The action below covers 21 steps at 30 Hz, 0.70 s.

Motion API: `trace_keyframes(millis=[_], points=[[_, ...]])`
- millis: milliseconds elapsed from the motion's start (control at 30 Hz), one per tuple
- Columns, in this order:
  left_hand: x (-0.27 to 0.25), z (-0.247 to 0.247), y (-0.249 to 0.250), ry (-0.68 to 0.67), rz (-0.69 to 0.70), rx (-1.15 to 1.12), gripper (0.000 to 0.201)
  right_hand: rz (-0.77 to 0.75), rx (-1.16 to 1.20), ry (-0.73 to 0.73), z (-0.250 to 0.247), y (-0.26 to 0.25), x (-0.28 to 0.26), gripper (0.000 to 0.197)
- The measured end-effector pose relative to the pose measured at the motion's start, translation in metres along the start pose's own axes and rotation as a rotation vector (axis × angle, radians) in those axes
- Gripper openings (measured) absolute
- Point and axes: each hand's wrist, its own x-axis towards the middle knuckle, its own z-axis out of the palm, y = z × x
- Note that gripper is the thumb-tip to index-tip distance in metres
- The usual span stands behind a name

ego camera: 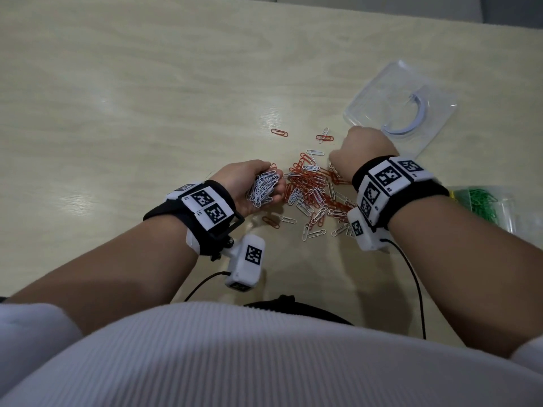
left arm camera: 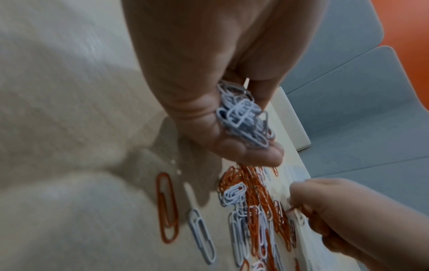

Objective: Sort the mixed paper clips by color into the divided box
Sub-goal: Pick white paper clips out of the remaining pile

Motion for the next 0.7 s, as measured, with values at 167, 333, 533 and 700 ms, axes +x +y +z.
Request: trace_keyframes(millis=[167,333,533,700], points=[[-0.001,0.0,-0.001,-0.001,-0.02,-0.004,0.035,-0.069,0.091,0.096,0.0,-0.01,0.007,0.019],[-0.003,-0.002,-0.002,0.008,-0.02,-0.033,0.036,-0.127,0.045,0.106,0.008,-0.014,0.014,0.021],[-0.001,0.0,-0.001,0.008,-0.012,-0.029,0.036,-0.1,-0.138,0.001,-0.004,-0.004,0.01,0.011],[0.002,0.001,-0.002,0.018,-0.031,-0.005,0.032,-0.071,-0.14,0.034,-0.005,-0.008,0.004,0.027]])
